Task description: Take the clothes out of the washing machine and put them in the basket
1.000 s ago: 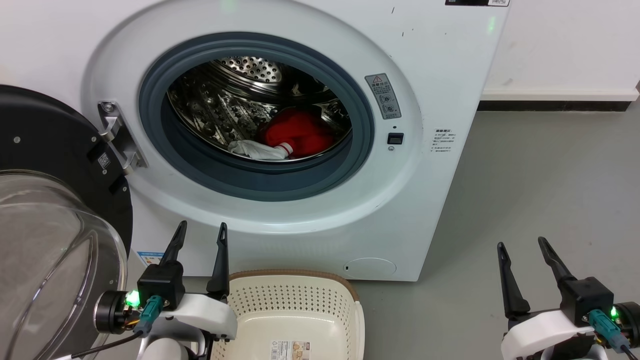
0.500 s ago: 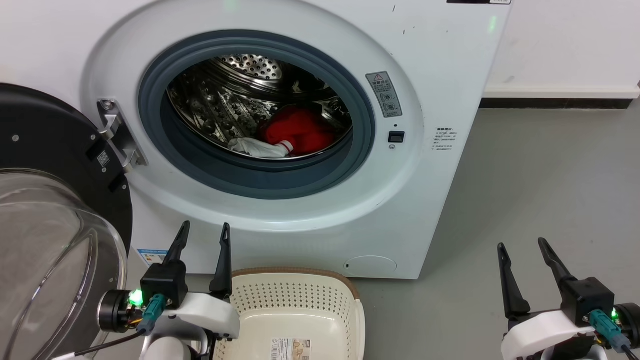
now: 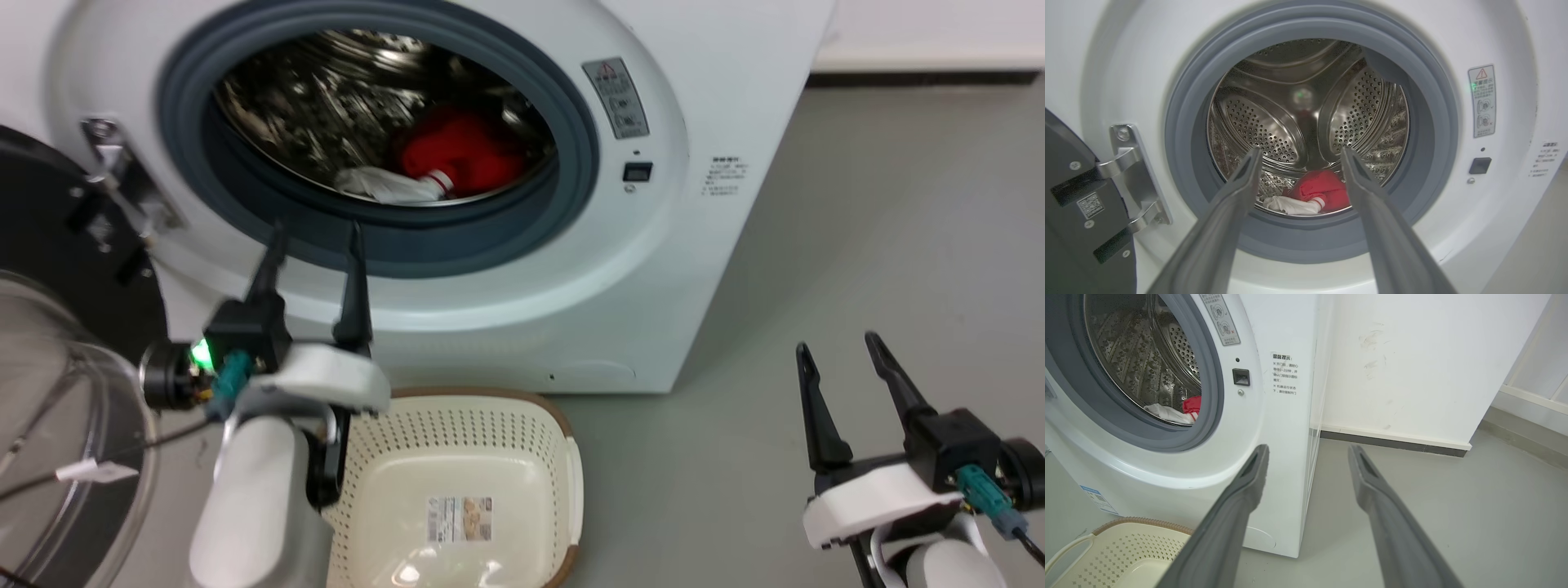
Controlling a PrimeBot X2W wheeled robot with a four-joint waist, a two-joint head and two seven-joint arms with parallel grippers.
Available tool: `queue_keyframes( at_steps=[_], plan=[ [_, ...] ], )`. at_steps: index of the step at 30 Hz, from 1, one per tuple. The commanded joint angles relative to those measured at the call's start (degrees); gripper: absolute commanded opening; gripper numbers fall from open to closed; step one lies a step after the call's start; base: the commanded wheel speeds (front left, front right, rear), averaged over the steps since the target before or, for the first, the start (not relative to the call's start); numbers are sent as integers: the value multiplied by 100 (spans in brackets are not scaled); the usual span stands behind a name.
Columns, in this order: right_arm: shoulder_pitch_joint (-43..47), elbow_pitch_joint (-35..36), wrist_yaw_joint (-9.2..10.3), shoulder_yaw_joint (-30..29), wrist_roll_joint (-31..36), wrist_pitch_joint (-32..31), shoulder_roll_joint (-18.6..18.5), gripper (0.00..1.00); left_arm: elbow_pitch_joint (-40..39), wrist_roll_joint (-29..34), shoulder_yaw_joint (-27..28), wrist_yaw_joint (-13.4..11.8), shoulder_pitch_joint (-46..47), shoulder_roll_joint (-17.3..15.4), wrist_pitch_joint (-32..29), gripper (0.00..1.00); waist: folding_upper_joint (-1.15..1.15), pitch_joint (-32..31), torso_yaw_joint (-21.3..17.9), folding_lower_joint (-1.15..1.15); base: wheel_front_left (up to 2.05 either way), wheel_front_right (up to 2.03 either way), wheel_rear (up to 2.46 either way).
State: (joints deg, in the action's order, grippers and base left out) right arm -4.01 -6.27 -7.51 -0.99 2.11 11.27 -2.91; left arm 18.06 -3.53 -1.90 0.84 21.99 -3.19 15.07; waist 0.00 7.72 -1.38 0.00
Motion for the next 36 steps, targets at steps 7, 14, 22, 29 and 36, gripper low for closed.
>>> queue_keyframes(
  at_steps=[7,14,22,29,36],
  plan=[
    [-456,72,4,181,-117,101,7,100,526,-15,219,8,1049,-208,15,100,0,1029,-640,0,0,0,0],
    [-836,-35,4,408,-351,253,9,100,1389,52,356,82,2220,-677,14,100,0,1885,-1168,0,0,0,0],
    [-1165,-263,4,675,-671,375,10,100,2573,166,324,151,3648,-1241,-162,100,0,2656,-1606,0,0,0,0],
    [-1440,-334,4,999,-964,392,10,100,3488,261,245,133,4759,-1613,-772,100,0,3078,-1907,0,0,0,0],
    [-1541,-272,4,1302,-1246,392,8,100,4095,385,91,195,5614,-1979,-1766,100,0,3278,-2166,0,0,0,0]
  ],
)
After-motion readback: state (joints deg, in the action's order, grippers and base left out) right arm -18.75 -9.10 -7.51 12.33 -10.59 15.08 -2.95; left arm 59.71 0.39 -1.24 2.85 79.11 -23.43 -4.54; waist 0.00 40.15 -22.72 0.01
